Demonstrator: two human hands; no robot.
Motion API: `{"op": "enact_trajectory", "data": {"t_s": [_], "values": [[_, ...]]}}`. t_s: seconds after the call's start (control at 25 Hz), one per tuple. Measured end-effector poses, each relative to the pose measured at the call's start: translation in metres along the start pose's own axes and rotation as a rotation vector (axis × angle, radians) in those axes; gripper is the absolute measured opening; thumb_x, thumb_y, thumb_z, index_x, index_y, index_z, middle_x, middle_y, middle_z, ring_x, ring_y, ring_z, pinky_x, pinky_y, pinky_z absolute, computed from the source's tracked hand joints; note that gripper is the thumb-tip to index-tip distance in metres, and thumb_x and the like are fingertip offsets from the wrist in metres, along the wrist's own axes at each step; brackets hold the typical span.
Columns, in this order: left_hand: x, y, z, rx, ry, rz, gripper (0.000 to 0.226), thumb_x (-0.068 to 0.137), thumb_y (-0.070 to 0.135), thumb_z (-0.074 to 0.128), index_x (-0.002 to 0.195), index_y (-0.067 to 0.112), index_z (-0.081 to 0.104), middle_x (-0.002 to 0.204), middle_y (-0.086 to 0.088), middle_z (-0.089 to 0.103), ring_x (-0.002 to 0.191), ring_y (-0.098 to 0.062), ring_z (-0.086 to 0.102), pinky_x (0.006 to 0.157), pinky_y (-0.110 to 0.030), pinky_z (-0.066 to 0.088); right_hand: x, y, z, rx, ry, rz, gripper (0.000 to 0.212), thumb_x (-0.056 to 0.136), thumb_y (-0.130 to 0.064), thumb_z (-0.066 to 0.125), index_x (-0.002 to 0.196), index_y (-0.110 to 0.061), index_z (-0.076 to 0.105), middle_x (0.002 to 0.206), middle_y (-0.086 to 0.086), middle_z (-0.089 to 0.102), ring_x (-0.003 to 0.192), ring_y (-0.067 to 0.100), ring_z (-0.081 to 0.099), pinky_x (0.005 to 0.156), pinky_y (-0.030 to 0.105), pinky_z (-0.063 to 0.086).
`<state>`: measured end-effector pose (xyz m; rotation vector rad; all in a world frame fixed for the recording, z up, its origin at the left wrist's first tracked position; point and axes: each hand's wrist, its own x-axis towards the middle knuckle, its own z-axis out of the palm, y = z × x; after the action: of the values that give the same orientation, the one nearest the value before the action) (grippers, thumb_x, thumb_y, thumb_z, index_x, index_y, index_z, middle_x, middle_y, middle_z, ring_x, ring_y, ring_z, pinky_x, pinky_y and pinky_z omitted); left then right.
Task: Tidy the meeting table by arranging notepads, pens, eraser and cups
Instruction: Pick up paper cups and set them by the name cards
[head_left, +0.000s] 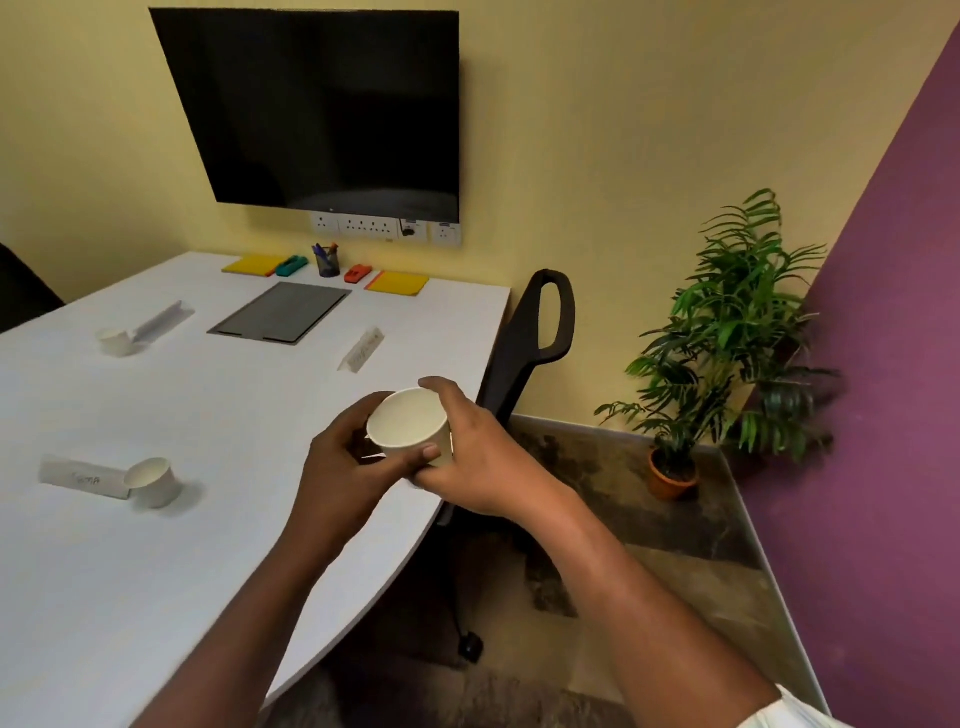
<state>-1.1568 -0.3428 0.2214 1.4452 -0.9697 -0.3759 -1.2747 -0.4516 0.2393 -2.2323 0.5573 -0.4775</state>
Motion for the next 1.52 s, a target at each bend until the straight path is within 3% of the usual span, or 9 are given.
{"op": "enact_trajectory", "data": {"t_s": [0.16, 0.4, 0.6, 0.8, 1.2, 1.36, 1.52], "values": [[0.045, -0.001, 0.042, 0.004, -0.019, 0.042, 0.064, 0.053, 0.035, 0.087, 0.113, 0.034, 0.064, 0.106, 0.014, 0.069, 0.100, -0.009, 0.065, 0.073, -0.015, 0.055, 0.025, 0.036, -0.042, -0.037, 0.024, -0.013, 0.088, 0.077, -0.035, 0.074, 0.141, -0.043, 0.013, 0.145, -0.003, 0.036, 0.127, 0.015, 0.038, 0.091, 0.024, 0.038], [0.153, -0.014, 0.120, -0.062, -0.019, 0.093, 0.062, 0.049, 0.046, 0.082, 0.108, 0.047, 0.062, 0.107, 0.022, 0.067, 0.101, 0.000, 0.063, 0.073, -0.011, 0.053, 0.106, 0.099, -0.132, -0.139, 0.008, -0.031, 0.090, 0.078, -0.037, 0.074, 0.142, -0.044, 0.012, 0.146, -0.005, 0.035, 0.128, 0.014, 0.035, 0.092, 0.025, 0.035], [0.251, -0.028, 0.164, -0.095, 0.016, 0.073, 0.062, 0.055, 0.029, 0.084, 0.113, 0.035, 0.063, 0.108, 0.017, 0.067, 0.103, -0.003, 0.062, 0.076, -0.014, 0.053, 0.193, 0.142, -0.181, -0.119, 0.040, -0.046, 0.088, 0.078, -0.033, 0.073, 0.143, -0.042, 0.015, 0.144, -0.004, 0.036, 0.127, 0.015, 0.038, 0.098, 0.032, 0.043], [0.313, -0.037, 0.200, -0.053, 0.086, 0.070, 0.070, 0.054, 0.025, 0.088, 0.119, 0.028, 0.062, 0.112, 0.011, 0.067, 0.105, -0.007, 0.063, 0.080, -0.016, 0.054, 0.254, 0.186, -0.217, -0.074, 0.015, -0.123, 0.088, 0.077, -0.031, 0.075, 0.143, -0.039, 0.018, 0.142, -0.003, 0.039, 0.125, 0.014, 0.039, 0.096, 0.030, 0.042], [0.408, -0.027, 0.310, 0.127, 0.445, 0.061, 0.072, 0.054, 0.034, 0.082, 0.122, 0.027, 0.061, 0.114, 0.012, 0.067, 0.102, -0.003, 0.063, 0.075, -0.013, 0.053, 0.369, 0.269, -0.316, -0.041, -0.205, -0.424, 0.090, 0.076, -0.031, 0.077, 0.144, -0.034, 0.020, 0.140, 0.002, 0.044, 0.121, 0.020, 0.045, 0.094, 0.032, 0.047], [0.433, -0.028, 0.338, 0.211, 0.549, 0.028, 0.066, 0.055, 0.035, 0.082, 0.117, 0.033, 0.060, 0.109, 0.018, 0.067, 0.099, 0.001, 0.063, 0.073, -0.011, 0.052, 0.405, 0.288, -0.338, 0.002, -0.279, -0.528, 0.087, 0.075, -0.029, 0.078, 0.143, -0.032, 0.024, 0.133, 0.003, 0.049, 0.099, 0.015, 0.048, 0.080, 0.025, 0.042], [0.463, -0.038, 0.339, 0.303, 0.628, -0.027, 0.078, 0.053, 0.046, 0.079, 0.125, 0.025, 0.056, 0.118, 0.010, 0.064, 0.106, -0.008, 0.062, 0.084, -0.022, 0.053, 0.446, 0.300, -0.337, 0.054, -0.290, -0.613, 0.085, 0.074, -0.026, 0.079, 0.142, -0.028, 0.028, 0.134, 0.003, 0.048, 0.116, 0.018, 0.047, 0.085, 0.025, 0.043]]}}
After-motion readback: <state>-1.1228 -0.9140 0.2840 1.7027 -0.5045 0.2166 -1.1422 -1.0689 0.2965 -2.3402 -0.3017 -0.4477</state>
